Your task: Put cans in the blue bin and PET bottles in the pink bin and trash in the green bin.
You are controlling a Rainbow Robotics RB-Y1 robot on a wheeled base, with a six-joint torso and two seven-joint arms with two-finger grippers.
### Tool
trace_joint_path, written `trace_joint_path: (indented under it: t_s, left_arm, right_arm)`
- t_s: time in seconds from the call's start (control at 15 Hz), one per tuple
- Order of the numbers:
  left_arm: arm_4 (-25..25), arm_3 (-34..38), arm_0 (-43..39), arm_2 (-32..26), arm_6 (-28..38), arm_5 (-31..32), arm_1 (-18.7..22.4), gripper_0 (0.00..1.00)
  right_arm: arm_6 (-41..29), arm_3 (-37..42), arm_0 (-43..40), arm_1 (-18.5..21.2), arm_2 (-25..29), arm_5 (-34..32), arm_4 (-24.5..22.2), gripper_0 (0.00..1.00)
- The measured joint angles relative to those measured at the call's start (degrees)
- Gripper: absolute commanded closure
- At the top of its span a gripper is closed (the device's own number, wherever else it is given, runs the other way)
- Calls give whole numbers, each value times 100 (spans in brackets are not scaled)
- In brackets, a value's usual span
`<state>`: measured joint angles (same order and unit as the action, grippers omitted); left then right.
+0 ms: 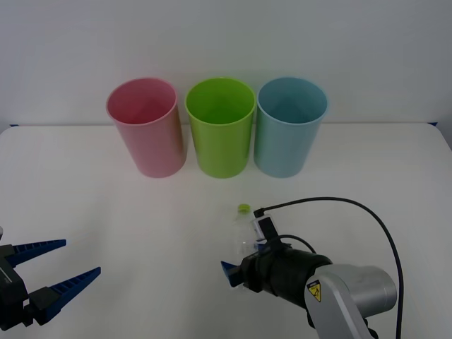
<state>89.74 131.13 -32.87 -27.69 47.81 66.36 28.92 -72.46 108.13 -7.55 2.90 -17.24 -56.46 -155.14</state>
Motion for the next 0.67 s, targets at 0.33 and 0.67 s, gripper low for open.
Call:
trace_joint_path:
  t_s: [0.33,0.67]
  left_arm:
    - [0,0,0,0,0,0,0,0]
    - [0,0,0,0,0,0,0,0]
  right_arm:
    - [145,-56,-5,9,-10,72,0,100]
    - [218,-56,-1,25,-34,74,1,100]
